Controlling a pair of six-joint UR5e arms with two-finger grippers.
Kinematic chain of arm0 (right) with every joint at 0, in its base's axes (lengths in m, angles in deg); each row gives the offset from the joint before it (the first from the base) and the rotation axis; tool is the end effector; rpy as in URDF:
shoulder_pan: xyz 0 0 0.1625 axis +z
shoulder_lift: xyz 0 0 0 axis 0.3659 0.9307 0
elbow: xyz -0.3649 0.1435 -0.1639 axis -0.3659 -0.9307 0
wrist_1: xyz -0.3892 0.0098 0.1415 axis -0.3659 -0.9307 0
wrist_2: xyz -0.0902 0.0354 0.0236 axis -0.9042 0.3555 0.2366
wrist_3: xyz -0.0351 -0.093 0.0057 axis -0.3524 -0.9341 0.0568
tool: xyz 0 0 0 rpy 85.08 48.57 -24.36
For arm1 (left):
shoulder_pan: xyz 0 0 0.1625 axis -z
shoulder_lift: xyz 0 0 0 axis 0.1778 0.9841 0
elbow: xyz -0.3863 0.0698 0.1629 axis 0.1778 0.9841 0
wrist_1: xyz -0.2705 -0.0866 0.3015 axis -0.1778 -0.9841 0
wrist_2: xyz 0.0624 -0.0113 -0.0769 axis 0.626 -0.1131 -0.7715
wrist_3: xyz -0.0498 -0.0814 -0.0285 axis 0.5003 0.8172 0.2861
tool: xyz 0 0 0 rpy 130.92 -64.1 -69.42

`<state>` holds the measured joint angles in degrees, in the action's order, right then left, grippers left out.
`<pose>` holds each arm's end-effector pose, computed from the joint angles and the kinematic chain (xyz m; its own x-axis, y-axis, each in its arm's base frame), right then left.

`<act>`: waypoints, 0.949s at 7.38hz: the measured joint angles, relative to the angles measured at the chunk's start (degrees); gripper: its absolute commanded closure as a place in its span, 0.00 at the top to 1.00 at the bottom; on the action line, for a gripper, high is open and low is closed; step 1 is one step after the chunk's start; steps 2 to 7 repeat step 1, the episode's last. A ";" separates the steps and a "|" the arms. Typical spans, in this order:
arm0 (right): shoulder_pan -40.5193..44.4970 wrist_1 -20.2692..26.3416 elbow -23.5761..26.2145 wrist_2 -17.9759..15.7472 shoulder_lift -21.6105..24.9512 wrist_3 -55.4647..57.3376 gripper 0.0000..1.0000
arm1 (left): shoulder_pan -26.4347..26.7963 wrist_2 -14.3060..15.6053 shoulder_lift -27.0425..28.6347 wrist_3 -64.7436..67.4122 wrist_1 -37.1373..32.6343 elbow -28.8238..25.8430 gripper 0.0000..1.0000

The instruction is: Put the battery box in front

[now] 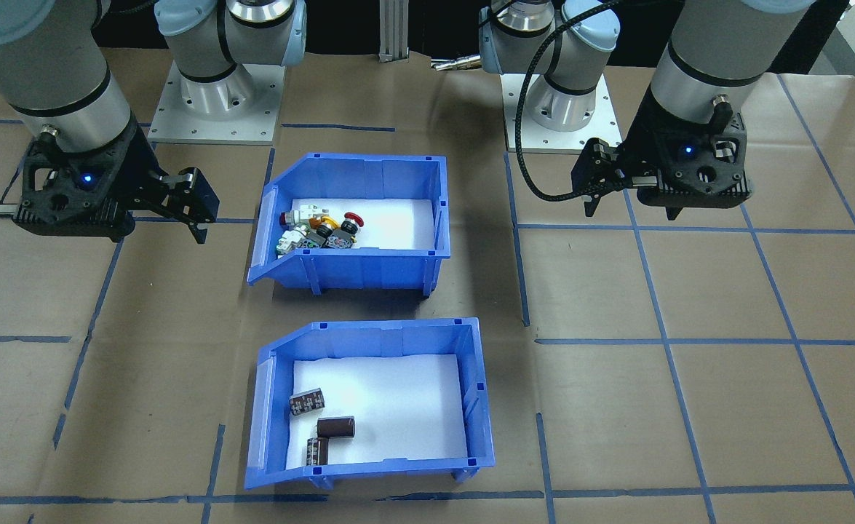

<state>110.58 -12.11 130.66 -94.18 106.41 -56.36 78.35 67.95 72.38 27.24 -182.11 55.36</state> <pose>0.1236 -0.5425 0.4669 -0.9999 -0.0073 0.0151 -0.0077 0.9996 -0.0267 -0.1122 -0.5304 0.4999 -0.9931 0.0848 -0.0804 0.0839 0.9964 0.0148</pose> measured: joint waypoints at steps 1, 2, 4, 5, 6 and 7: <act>0.00 -0.01 0.00 -0.03 0.05 0.05 1.00 | 0.00 0.04 0.03 0.00 0.04 -0.01 1.00; 0.00 -0.01 0.00 -0.03 0.05 0.05 1.00 | 0.00 0.04 0.03 0.00 0.04 -0.01 1.00; 0.00 -0.01 0.00 -0.03 0.05 0.05 1.00 | 0.00 0.04 0.03 0.00 0.04 -0.01 1.00; 0.00 -0.01 0.00 -0.03 0.05 0.05 1.00 | 0.00 0.04 0.03 0.00 0.04 -0.01 1.00; 0.00 -0.01 0.00 -0.03 0.05 0.05 1.00 | 0.00 0.04 0.03 0.00 0.04 -0.01 1.00; 0.00 -0.01 0.00 -0.03 0.05 0.05 1.00 | 0.00 0.04 0.03 0.00 0.04 -0.01 1.00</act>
